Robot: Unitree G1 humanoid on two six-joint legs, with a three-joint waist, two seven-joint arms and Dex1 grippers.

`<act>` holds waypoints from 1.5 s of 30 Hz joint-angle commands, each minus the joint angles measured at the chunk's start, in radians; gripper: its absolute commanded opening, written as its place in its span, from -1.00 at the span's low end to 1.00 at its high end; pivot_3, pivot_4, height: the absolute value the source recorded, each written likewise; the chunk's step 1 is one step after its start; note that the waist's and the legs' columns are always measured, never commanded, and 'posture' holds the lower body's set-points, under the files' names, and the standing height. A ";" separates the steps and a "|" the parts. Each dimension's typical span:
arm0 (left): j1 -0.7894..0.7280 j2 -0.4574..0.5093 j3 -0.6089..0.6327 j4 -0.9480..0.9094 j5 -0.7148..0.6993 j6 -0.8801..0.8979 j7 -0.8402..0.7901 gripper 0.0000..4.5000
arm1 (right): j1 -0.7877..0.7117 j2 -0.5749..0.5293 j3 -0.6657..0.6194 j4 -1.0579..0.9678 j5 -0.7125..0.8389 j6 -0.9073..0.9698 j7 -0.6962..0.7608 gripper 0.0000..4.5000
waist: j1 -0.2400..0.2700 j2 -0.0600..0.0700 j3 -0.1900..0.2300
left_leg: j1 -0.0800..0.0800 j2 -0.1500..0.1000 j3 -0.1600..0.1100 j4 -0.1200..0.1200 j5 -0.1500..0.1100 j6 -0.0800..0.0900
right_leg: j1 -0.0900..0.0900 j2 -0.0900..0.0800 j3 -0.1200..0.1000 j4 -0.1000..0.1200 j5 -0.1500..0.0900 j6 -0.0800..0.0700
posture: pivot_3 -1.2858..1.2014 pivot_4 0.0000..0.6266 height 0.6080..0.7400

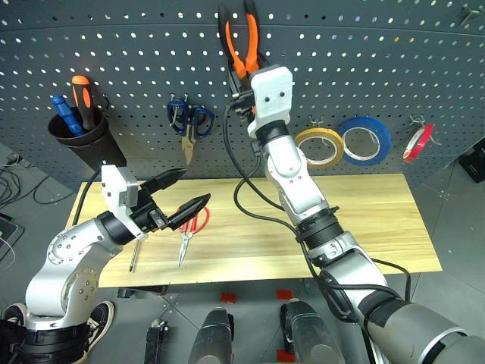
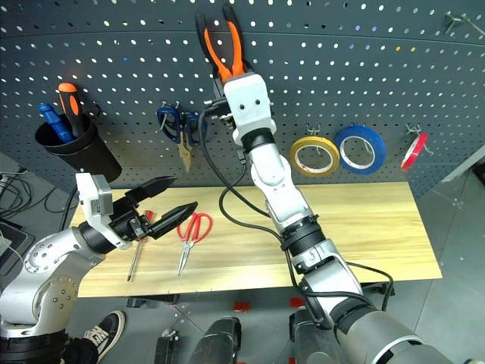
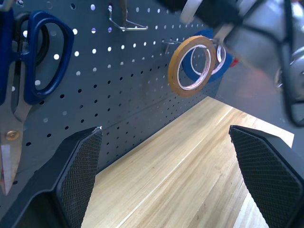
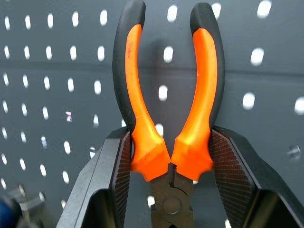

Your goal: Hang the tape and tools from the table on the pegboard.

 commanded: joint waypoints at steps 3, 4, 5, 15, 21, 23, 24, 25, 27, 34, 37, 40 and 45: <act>-0.005 0.000 0.004 -0.014 0.002 -0.017 -0.004 1.00 | -0.061 -0.008 -0.016 0.065 -0.055 -0.111 -0.056 -0.04 | 0.000 0.000 -0.002 | 0.000 0.000 0.000 0.000 0.000 0.000 | 0.000 0.000 0.000 0.000 0.000 0.000 | 0.15 -0.42 1.00; -0.006 0.000 0.004 -0.015 0.002 -0.016 -0.003 1.00 | -0.062 -0.014 -0.019 0.074 -0.062 -0.120 -0.061 -0.04 | 0.000 0.000 -0.002 | 0.000 0.000 0.000 0.000 0.000 0.000 | 0.000 0.000 0.000 0.000 0.000 0.000 | 0.15 -0.41 1.00; -0.006 0.001 0.005 -0.015 0.001 -0.015 -0.002 1.00 | -0.061 -0.023 -0.022 0.078 -0.066 -0.125 -0.061 -0.04 | 0.001 0.000 -0.003 | 0.000 0.000 0.000 0.000 0.000 0.000 | 0.000 0.000 0.000 0.000 0.000 0.000 | 0.15 -0.40 1.00; 0.016 -0.007 0.008 -0.027 -0.006 -0.011 0.007 1.00 | 0.095 -0.032 -0.005 -0.103 -0.081 -0.034 -0.016 -0.04 | 0.006 0.000 -0.004 | 0.000 0.000 0.000 0.001 0.000 0.000 | 0.000 0.000 0.000 0.001 0.000 0.000 | 0.14 -0.38 1.00; 0.013 -0.011 0.002 -0.026 -0.007 -0.010 0.005 1.00 | 0.154 -0.030 0.005 -0.148 -0.093 0.031 0.003 -0.04 | 0.005 0.000 -0.004 | 0.000 0.000 0.000 0.001 0.000 0.000 | 0.000 0.000 0.000 0.001 0.000 0.000 | 0.13 -0.36 1.00; 0.012 -0.011 0.001 -0.023 -0.006 -0.009 0.004 1.00 | 0.158 -0.032 0.008 -0.158 -0.092 0.051 0.013 -0.04 | 0.005 0.000 -0.004 | 0.000 0.000 0.000 0.001 0.000 0.000 | 0.000 0.000 0.000 0.001 0.000 0.000 | 0.13 -0.35 1.00; 0.011 -0.011 0.000 -0.022 -0.005 -0.009 0.003 1.00 | 0.159 -0.031 0.009 -0.162 -0.091 0.061 0.018 -0.04 | 0.005 0.000 -0.004 | 0.000 0.000 0.000 0.001 0.000 0.000 | 0.000 0.000 0.000 0.001 0.000 0.000 | 0.13 -0.35 1.00; 0.011 -0.012 -0.002 -0.021 -0.004 -0.010 0.003 1.00 | 0.160 -0.031 0.010 -0.167 -0.089 0.075 0.025 -0.04 | 0.005 0.000 -0.004 | 0.000 0.000 0.000 0.001 0.000 0.000 | 0.000 0.000 0.000 0.001 0.000 0.000 | 0.13 -0.35 1.00; 0.011 -0.014 -0.004 -0.020 -0.003 -0.010 0.003 1.00 | 0.163 -0.031 0.014 -0.178 -0.089 0.101 0.038 -0.04 | 0.005 0.000 -0.004 | 0.000 0.000 0.000 0.001 0.000 0.000 | 0.000 0.000 0.000 0.001 0.000 0.000 | 0.12 -0.35 1.00; 0.007 -0.025 -0.018 -0.016 0.003 -0.013 0.009 1.00 | 0.200 -0.035 0.027 -0.216 -0.099 0.203 0.059 0.61 | 0.004 0.000 -0.005 | 0.000 0.000 0.000 0.001 0.000 0.000 | 0.000 0.000 0.000 0.001 0.000 0.000 | 0.12 -0.34 1.00; 0.009 -0.032 -0.019 -0.017 0.004 -0.011 0.017 1.00 | 0.224 -0.041 0.034 -0.246 -0.106 0.235 0.068 0.99 | 0.003 0.000 -0.005 | 0.000 0.000 0.000 0.002 0.000 0.000 | 0.000 0.000 0.000 0.002 0.000 0.000 | 0.11 -0.34 1.00; 0.011 -0.046 -0.015 -0.016 0.018 -0.012 0.051 1.00 | 0.279 -0.054 0.044 -0.339 -0.099 0.308 0.114 0.99 | 0.004 0.000 -0.006 | 0.000 0.000 0.000 0.002 0.000 0.000 | 0.000 0.000 0.000 0.002 0.000 0.000 | 0.11 -0.34 1.00; 0.043 -0.074 -0.001 -0.037 0.021 0.011 0.123 1.00 | 0.431 -0.102 0.082 -0.621 -0.055 0.464 0.261 0.99 | 0.006 0.000 -0.007 | 0.000 0.000 0.000 0.002 0.000 0.001 | 0.001 0.000 0.000 0.002 0.000 0.000 | 0.10 -0.33 1.00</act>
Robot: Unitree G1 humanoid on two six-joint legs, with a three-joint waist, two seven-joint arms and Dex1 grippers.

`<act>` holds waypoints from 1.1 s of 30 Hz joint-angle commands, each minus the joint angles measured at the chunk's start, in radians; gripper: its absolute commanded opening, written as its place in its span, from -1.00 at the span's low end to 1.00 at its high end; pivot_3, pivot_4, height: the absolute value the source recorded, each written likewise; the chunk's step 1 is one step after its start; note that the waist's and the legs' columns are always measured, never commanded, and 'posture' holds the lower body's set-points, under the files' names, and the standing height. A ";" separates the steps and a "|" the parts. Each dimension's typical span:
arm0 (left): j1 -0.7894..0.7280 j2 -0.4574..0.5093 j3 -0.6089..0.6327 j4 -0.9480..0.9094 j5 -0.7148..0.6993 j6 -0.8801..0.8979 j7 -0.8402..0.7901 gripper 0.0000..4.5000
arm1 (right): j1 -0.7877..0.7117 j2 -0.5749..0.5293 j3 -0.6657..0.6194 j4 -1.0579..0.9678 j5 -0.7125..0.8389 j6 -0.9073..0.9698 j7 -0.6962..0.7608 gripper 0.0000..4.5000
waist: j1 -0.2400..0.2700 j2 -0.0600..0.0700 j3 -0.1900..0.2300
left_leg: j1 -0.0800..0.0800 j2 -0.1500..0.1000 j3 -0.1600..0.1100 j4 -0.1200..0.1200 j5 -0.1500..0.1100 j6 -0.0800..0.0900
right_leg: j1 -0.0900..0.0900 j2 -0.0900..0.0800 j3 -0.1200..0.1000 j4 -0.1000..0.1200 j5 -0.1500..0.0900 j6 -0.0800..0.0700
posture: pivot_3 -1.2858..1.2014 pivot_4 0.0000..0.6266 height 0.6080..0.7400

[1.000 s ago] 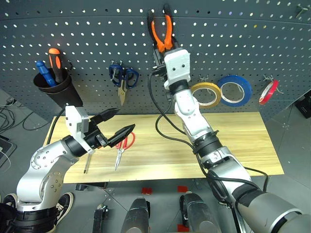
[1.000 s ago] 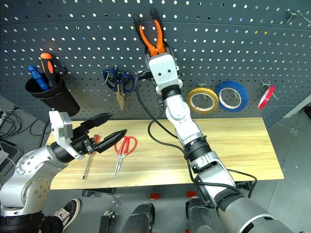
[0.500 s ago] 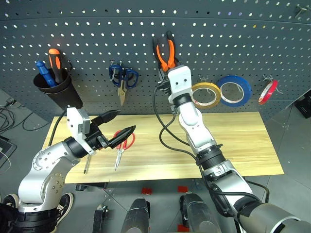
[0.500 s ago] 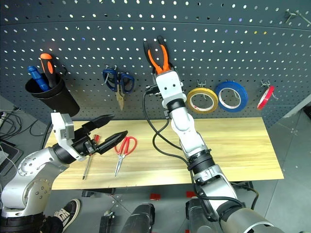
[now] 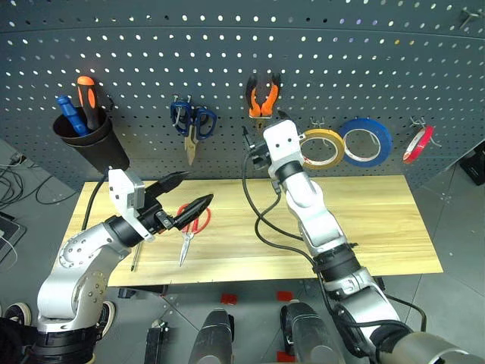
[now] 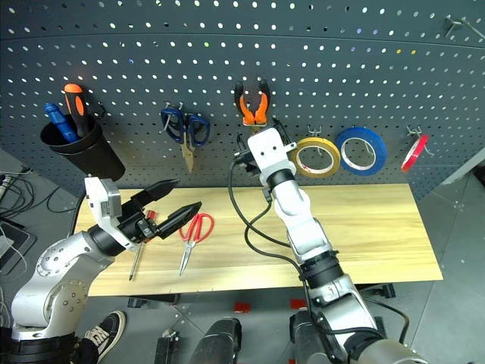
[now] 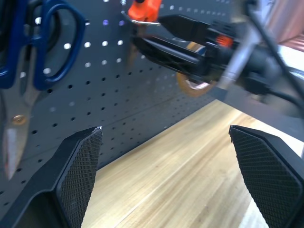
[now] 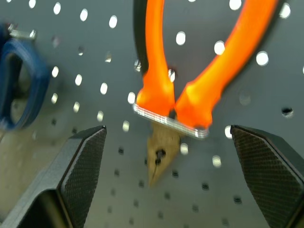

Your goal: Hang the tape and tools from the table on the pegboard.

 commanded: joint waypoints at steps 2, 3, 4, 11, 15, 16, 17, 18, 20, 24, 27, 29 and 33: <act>0.060 -0.024 0.023 -0.053 0.001 0.019 0.077 1.00 | 0.139 -0.057 0.054 -0.334 0.096 0.142 0.182 0.99 | 0.000 0.000 -0.001 | 0.000 0.000 0.000 0.000 0.000 0.000 | 0.000 0.000 0.000 0.000 0.000 0.000 | 0.10 -0.32 1.00; 0.073 -0.028 0.024 -0.062 -0.002 0.028 0.091 1.00 | 0.162 -0.070 0.061 -0.381 0.119 0.169 0.215 0.99 | 0.000 0.000 -0.001 | 0.000 0.000 0.000 0.000 0.000 0.000 | 0.000 0.000 0.001 0.000 0.000 0.000 | 0.10 -0.32 1.00; 0.091 -0.030 0.026 -0.070 0.002 0.045 0.116 1.00 | 0.187 -0.087 0.068 -0.436 0.152 0.205 0.254 0.99 | 0.000 0.000 -0.001 | 0.000 0.000 0.000 0.000 0.000 0.000 | 0.000 0.000 0.001 0.000 0.000 0.000 | 0.10 -0.31 1.00; 0.300 -0.034 -0.003 -0.154 0.191 0.288 0.462 1.00 | 0.329 -0.299 0.101 -0.720 0.417 0.588 0.519 0.99 | 0.000 0.000 -0.001 | 0.001 0.000 -0.005 0.000 -0.001 0.001 | 0.003 0.000 0.001 -0.001 0.000 0.000 | 0.07 -0.25 1.00; 0.331 -0.079 -0.042 -0.187 0.247 0.450 0.602 1.00 | 0.343 -0.364 0.117 -0.746 0.452 0.667 0.550 0.99 | 0.003 0.000 -0.001 | 0.005 -0.001 -0.008 0.000 -0.003 0.005 | 0.007 0.000 -0.001 -0.002 0.000 0.000 | 0.07 -0.21 1.00; 0.325 -0.090 -0.051 -0.195 0.250 0.471 0.616 1.00 | 0.339 -0.366 0.115 -0.752 0.466 0.681 0.551 0.99 | 0.005 0.000 -0.001 | 0.006 -0.001 -0.009 0.000 -0.003 0.006 | 0.009 0.000 -0.002 -0.002 0.000 0.000 | 0.07 -0.20 1.00; 0.313 -0.115 -0.053 -0.199 0.256 0.499 0.645 1.00 | 0.335 -0.365 0.112 -0.758 0.479 0.696 0.550 0.99 | 0.009 0.000 -0.001 | 0.007 -0.002 -0.009 0.000 -0.003 0.006 | 0.011 0.000 -0.002 -0.003 0.000 0.000 | 0.07 -0.20 1.00; 0.299 -0.130 -0.058 -0.199 0.257 0.527 0.663 1.00 | 0.331 -0.363 0.109 -0.763 0.489 0.709 0.548 0.99 | 0.012 0.000 -0.001 | 0.008 -0.002 -0.009 0.000 -0.003 0.006 | 0.012 0.000 -0.003 -0.003 0.000 0.000 | 0.06 -0.18 1.00; 0.260 -0.149 -0.081 -0.187 0.285 0.551 0.693 1.00 | 0.319 -0.365 0.108 -0.773 0.507 0.736 0.548 0.99 | 0.016 0.000 -0.001 | 0.009 -0.002 -0.010 0.000 -0.003 0.006 | 0.013 0.000 -0.003 -0.003 0.000 0.000 | 0.06 -0.16 1.00; 0.173 -0.182 -0.068 -0.134 0.281 0.607 0.713 1.00 | 0.279 -0.413 0.135 -0.806 0.536 0.805 0.581 0.99 | 0.019 0.000 -0.001 | 0.009 -0.003 -0.010 0.001 -0.003 0.006 | 0.014 0.001 -0.003 -0.003 0.000 0.000 | 0.06 -0.11 1.00; 0.103 -0.213 -0.026 -0.074 0.260 0.658 0.719 1.00 | 0.249 -0.452 0.157 -0.820 0.545 0.842 0.590 0.99 | 0.018 0.000 0.000 | 0.009 -0.003 -0.010 0.002 -0.003 0.006 | 0.014 0.001 -0.003 -0.004 0.000 0.000 | 0.05 -0.05 1.00; 0.066 -0.214 -0.026 -0.039 0.283 0.675 0.734 1.00 | 0.237 -0.461 0.162 -0.824 0.552 0.853 0.584 0.99 | 0.017 0.000 0.001 | 0.009 -0.002 -0.010 0.001 -0.003 0.007 | 0.014 0.001 -0.003 -0.004 0.000 0.000 | 0.05 -0.03 1.00; -0.012 -0.218 -0.031 0.034 0.270 0.704 0.705 1.00 | 0.231 -0.470 0.167 -0.835 0.558 0.870 0.575 0.99 | 0.017 0.001 0.005 | 0.009 -0.002 -0.010 0.001 -0.003 0.007 | 0.014 0.001 -0.004 -0.004 0.000 0.000 | 0.04 0.02 1.00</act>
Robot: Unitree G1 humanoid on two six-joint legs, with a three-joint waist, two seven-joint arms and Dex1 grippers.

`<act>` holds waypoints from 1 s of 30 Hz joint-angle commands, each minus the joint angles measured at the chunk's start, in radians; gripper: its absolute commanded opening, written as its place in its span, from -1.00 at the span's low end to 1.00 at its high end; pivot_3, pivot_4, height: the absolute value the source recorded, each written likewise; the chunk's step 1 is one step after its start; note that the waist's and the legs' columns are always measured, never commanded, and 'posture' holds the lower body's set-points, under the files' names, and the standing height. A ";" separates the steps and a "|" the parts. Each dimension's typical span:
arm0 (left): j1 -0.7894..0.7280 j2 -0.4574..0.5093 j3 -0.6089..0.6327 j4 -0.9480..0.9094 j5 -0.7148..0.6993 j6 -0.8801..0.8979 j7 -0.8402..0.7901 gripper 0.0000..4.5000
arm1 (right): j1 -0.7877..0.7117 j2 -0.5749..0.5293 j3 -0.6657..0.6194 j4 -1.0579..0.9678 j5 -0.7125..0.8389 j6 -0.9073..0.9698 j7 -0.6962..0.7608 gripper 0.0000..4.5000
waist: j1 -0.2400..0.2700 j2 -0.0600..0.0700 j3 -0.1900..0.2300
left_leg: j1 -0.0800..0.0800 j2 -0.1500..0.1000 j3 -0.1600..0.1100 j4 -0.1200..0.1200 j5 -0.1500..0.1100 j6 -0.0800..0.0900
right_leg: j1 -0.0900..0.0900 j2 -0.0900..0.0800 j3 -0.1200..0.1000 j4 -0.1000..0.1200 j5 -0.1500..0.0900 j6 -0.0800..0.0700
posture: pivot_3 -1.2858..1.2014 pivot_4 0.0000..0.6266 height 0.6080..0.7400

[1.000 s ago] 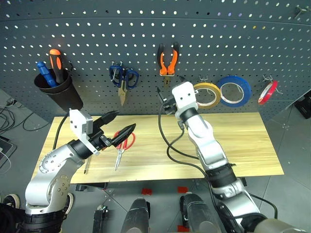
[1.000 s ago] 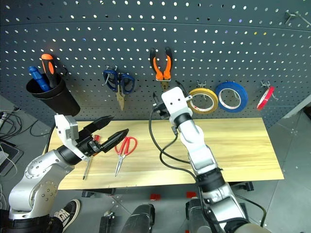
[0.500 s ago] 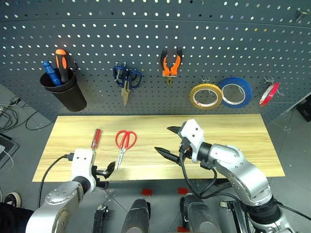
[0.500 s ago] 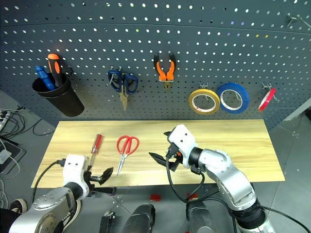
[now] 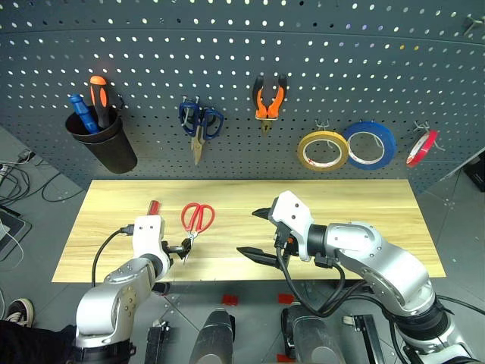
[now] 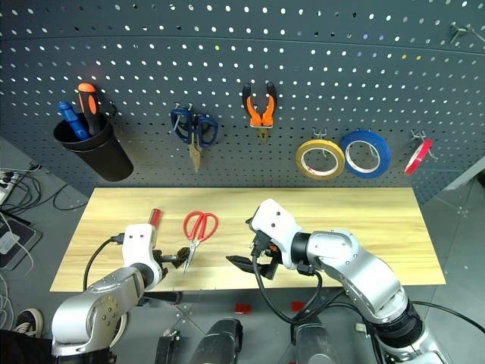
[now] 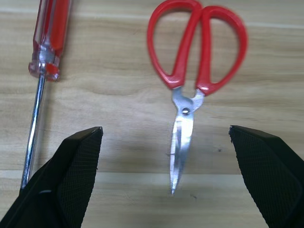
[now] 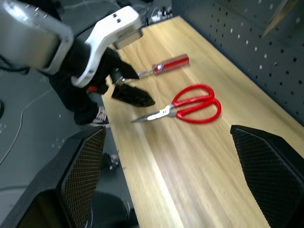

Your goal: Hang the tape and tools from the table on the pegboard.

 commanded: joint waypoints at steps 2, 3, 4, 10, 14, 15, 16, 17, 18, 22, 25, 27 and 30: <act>-0.061 0.000 -0.002 0.066 0.020 0.004 -0.011 1.00 | -0.002 -0.007 0.008 -0.070 0.027 0.017 -0.004 0.99 | -0.001 0.000 0.002 | 0.000 0.000 0.000 0.000 0.000 0.000 | 0.000 0.000 0.000 0.000 0.000 0.000 | 0.03 0.04 1.00; -0.075 -0.003 0.000 0.085 0.026 0.002 -0.007 1.00 | 0.002 -0.009 0.009 -0.076 0.028 0.021 -0.006 0.99 | -0.001 0.000 0.003 | 0.000 0.000 0.000 0.000 0.000 0.000 | 0.000 0.000 0.000 0.000 0.000 0.000 | 0.03 0.04 1.00; -0.087 -0.006 0.000 0.100 0.028 0.001 -0.009 1.00 | 0.004 -0.012 0.010 -0.083 0.030 0.025 -0.007 0.99 | -0.001 0.000 0.005 | 0.000 0.000 0.000 0.000 0.000 0.000 | 0.000 0.000 0.000 0.000 0.000 0.000 | 0.03 0.04 1.00; -0.175 0.000 -0.070 0.232 0.063 -0.028 -0.055 1.00 | -0.003 -0.022 0.023 -0.103 0.044 0.045 -0.009 0.99 | -0.002 -0.001 0.015 | 0.000 0.000 -0.001 0.000 0.000 0.000 | 0.000 0.000 0.000 0.000 0.000 0.000 | 0.02 0.06 1.00; -0.233 0.003 -0.105 0.353 0.085 -0.071 -0.095 1.00 | -0.017 -0.017 0.022 -0.103 0.051 0.058 -0.022 0.99 | -0.004 -0.001 0.021 | 0.000 0.000 -0.001 0.000 0.000 0.000 | 0.000 0.000 0.000 -0.001 0.000 0.000 | 0.02 0.09 1.00; -0.247 0.001 -0.107 0.387 0.091 -0.080 -0.099 1.00 | -0.019 -0.016 0.020 -0.103 0.052 0.062 -0.026 0.99 | -0.005 -0.001 0.023 | 0.000 0.000 -0.001 0.000 0.000 0.000 | 0.000 0.000 0.000 -0.001 0.000 0.000 | 0.01 0.09 1.00; -0.257 -0.001 -0.106 0.414 0.094 -0.085 -0.100 1.00 | -0.020 -0.016 0.019 -0.104 0.054 0.066 -0.029 0.99 | -0.006 -0.001 0.024 | 0.000 0.000 -0.001 0.000 0.000 0.000 | 0.000 0.000 0.000 0.000 0.000 0.000 | 0.01 0.10 1.00; -0.264 -0.001 -0.105 0.433 0.097 -0.086 -0.102 1.00 | -0.020 -0.015 0.018 -0.106 0.057 0.070 -0.031 0.99 | -0.006 0.000 0.024 | 0.000 0.000 -0.001 0.000 0.000 0.000 | 0.000 0.000 0.000 -0.001 0.000 0.000 | 0.01 0.10 1.00; -0.266 -0.001 -0.105 0.444 0.099 -0.084 -0.104 1.00 | -0.020 -0.015 0.015 -0.108 0.061 0.074 -0.034 0.99 | -0.007 0.000 0.024 | 0.000 0.000 -0.001 0.000 0.000 0.000 | 0.000 -0.001 0.000 0.000 0.000 0.000 | 0.01 0.11 1.00; -0.252 0.004 -0.125 0.453 0.107 -0.065 -0.130 0.72 | -0.031 0.000 -0.007 -0.108 0.080 0.098 -0.043 1.00 | -0.012 0.001 0.025 | 0.000 0.000 -0.001 0.000 0.000 0.000 | 0.000 -0.001 0.000 -0.001 0.000 0.000 | 0.01 0.10 1.00; -0.222 0.010 -0.139 0.430 0.110 -0.044 -0.145 0.32 | -0.046 0.008 -0.019 -0.103 0.090 0.109 -0.050 1.00 | -0.015 0.003 0.026 | 0.000 0.000 -0.002 0.000 0.000 0.000 | 0.000 -0.001 0.000 -0.001 0.000 0.000 | 0.01 0.10 1.00; -0.202 0.016 -0.143 0.414 0.113 -0.033 -0.152 0.05 | -0.057 0.009 -0.025 -0.101 0.098 0.115 -0.056 1.00 | -0.017 0.003 0.026 | 0.000 0.000 -0.002 0.000 0.000 0.000 | 0.000 -0.001 0.001 -0.001 0.000 0.000 | 0.00 0.10 1.00; -0.178 0.031 -0.131 0.396 0.116 -0.024 -0.160 -0.36 | -0.070 0.010 -0.033 -0.100 0.107 0.123 -0.064 1.00 | -0.019 0.004 0.027 | 0.000 0.000 -0.002 -0.001 0.000 0.000 | 0.000 -0.002 0.001 -0.001 0.000 0.000 | 0.00 0.10 1.00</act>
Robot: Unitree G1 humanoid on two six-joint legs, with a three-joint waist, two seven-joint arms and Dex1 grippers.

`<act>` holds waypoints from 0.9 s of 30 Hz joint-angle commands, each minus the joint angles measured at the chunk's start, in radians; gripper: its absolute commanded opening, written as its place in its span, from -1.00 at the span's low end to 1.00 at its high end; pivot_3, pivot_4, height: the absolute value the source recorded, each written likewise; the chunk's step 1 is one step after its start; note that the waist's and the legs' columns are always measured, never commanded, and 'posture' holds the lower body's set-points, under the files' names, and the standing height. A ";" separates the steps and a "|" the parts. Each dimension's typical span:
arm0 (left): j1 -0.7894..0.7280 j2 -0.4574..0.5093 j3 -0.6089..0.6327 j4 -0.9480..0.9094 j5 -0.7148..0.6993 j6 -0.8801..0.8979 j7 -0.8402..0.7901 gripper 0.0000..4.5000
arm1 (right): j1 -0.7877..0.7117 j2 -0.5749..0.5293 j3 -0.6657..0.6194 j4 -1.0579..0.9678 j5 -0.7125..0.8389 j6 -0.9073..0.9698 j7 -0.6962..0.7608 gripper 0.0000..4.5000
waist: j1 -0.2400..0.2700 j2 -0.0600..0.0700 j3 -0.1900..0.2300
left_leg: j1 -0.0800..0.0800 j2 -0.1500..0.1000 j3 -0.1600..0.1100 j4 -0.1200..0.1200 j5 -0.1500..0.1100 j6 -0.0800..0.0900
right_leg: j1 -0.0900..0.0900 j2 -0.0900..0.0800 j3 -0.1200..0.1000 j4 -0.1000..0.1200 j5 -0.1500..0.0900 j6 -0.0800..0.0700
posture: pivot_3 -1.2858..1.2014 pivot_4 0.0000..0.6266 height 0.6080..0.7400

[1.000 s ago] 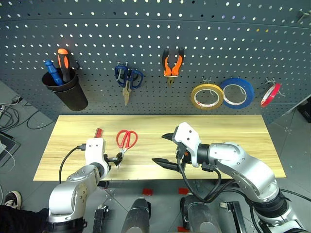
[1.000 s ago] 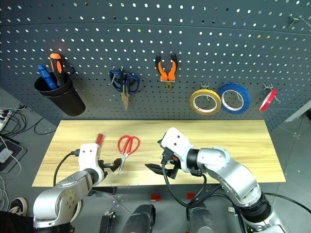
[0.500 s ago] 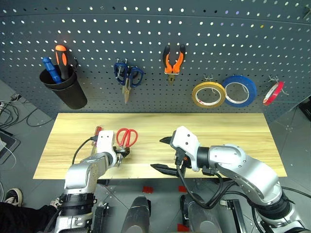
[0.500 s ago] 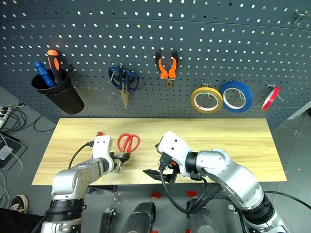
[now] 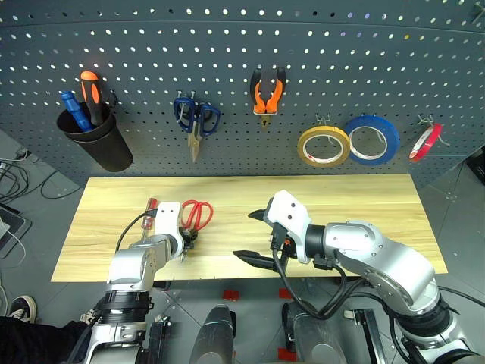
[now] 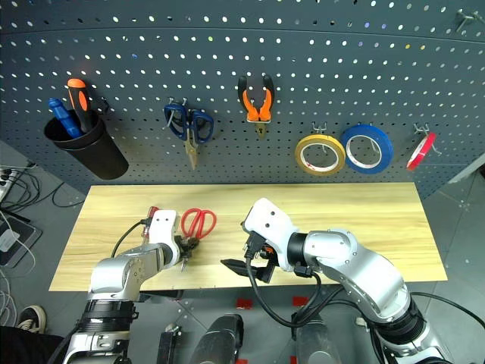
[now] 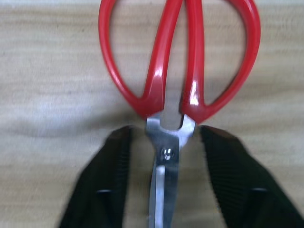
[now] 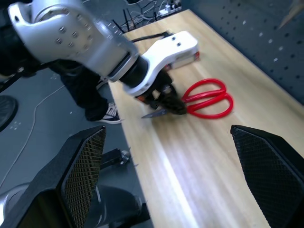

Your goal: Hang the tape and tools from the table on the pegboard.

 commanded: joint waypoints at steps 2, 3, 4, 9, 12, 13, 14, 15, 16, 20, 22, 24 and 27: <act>0.059 0.019 -0.002 0.010 0.008 0.041 -0.023 -0.65 | -0.019 0.007 -0.029 -0.038 0.026 0.006 -0.012 1.00 | -0.001 0.001 0.001 | 0.000 0.000 0.000 0.000 0.000 0.000 | 0.000 0.000 0.000 0.000 0.000 0.000 | 0.00 0.10 1.00; 0.062 0.021 0.000 0.008 0.009 0.041 -0.026 -0.78 | -0.019 0.006 -0.030 -0.039 0.028 0.006 -0.013 1.00 | -0.002 0.001 0.001 | 0.000 0.000 0.000 0.000 0.000 0.000 | 0.000 0.000 0.000 0.000 0.000 0.000 | 0.00 0.09 1.00; 0.066 0.028 0.001 0.007 0.011 0.038 -0.032 -0.86 | -0.019 0.005 -0.031 -0.039 0.028 0.005 -0.014 1.00 | -0.003 0.001 0.001 | 0.000 0.000 0.000 -0.001 0.000 0.000 | 0.000 0.000 0.000 0.000 0.000 0.000 | 0.00 0.09 1.00; 0.087 0.065 -0.008 -0.014 0.023 -0.046 -0.086 -0.86 | -0.018 -0.005 -0.025 -0.039 0.026 -0.004 -0.022 1.00 | -0.006 0.002 0.001 | 0.001 0.001 0.000 -0.002 0.000 0.000 | 0.000 0.000 0.000 -0.001 0.000 0.000 | 0.00 0.09 1.00; 0.117 0.085 -0.026 -0.058 0.029 -0.148 -0.139 -0.86 | -0.016 -0.014 -0.025 -0.041 0.025 -0.012 -0.023 1.00 | -0.009 0.003 0.003 | 0.001 0.002 0.000 -0.003 0.000 0.000 | 0.000 0.000 0.000 -0.002 0.000 0.000 | 0.00 0.09 1.00; 0.139 0.095 -0.037 -0.099 0.027 -0.207 -0.172 -0.86 | -0.013 -0.021 -0.032 -0.045 0.026 -0.019 -0.019 1.00 | -0.009 0.003 0.005 | 0.000 0.002 0.000 -0.003 0.000 0.000 | 0.000 0.000 0.000 -0.003 0.000 0.000 | 0.00 0.09 1.00; 0.182 0.117 -0.065 -0.159 0.046 -0.323 -0.222 -0.86 | -0.003 -0.036 -0.048 -0.054 0.024 -0.044 -0.010 1.00 | -0.009 0.003 0.008 | 0.000 0.002 0.000 -0.003 0.000 0.000 | 0.000 -0.001 0.000 -0.003 0.000 0.000 | 0.00 0.09 1.00; 0.221 0.134 -0.086 -0.206 0.060 -0.416 -0.263 -0.86 | 0.008 -0.048 -0.064 -0.061 0.021 -0.069 -0.004 1.00 | -0.009 0.002 0.011 | -0.001 0.002 0.000 -0.003 0.000 0.000 | -0.001 -0.001 0.001 -0.004 0.000 0.000 | 0.00 0.09 1.00; 0.260 0.134 -0.090 -0.247 0.070 -0.503 -0.282 -0.86 | 0.022 -0.059 -0.082 -0.069 0.015 -0.104 0.000 1.00 | -0.007 0.002 0.014 | -0.002 0.002 -0.001 -0.003 0.000 -0.001 | -0.001 -0.001 0.002 -0.005 0.000 0.000 | 0.00 0.09 1.00; 0.382 0.138 -0.101 -0.354 0.105 -0.707 -0.315 -0.86 | 0.094 -0.078 -0.116 -0.080 -0.074 -0.347 -0.013 1.00 | -0.004 0.003 0.017 | -0.007 0.003 -0.004 -0.005 0.002 -0.004 | -0.001 -0.002 -0.001 -0.015 0.002 -0.003 | -0.01 0.08 1.00; 0.420 0.138 -0.106 -0.397 0.133 -0.779 -0.316 -0.86 | 0.120 -0.076 -0.136 -0.078 -0.063 -0.413 0.014 1.00 | -0.005 0.003 0.020 | -0.008 0.002 -0.003 -0.005 0.002 -0.004 | -0.001 -0.002 -0.001 -0.016 0.002 -0.003 | -0.01 0.08 1.00; 0.445 0.149 -0.115 -0.429 0.178 -0.871 -0.317 -0.86 | 0.133 -0.068 -0.161 -0.077 -0.021 -0.434 0.038 1.00 | -0.006 0.003 0.022 | -0.008 0.002 -0.002 -0.005 0.002 -0.003 | -0.001 -0.003 0.000 -0.016 0.002 -0.002 | -0.01 0.08 1.00; 0.470 0.155 -0.089 -0.478 0.243 -1.010 -0.291 -0.86 | 0.127 -0.051 -0.196 -0.077 0.044 -0.433 0.054 1.00 | -0.006 0.004 0.024 | -0.008 0.002 -0.002 -0.004 0.000 0.000 | -0.001 -0.002 0.000 -0.015 0.003 -0.002 | -0.01 0.07 1.00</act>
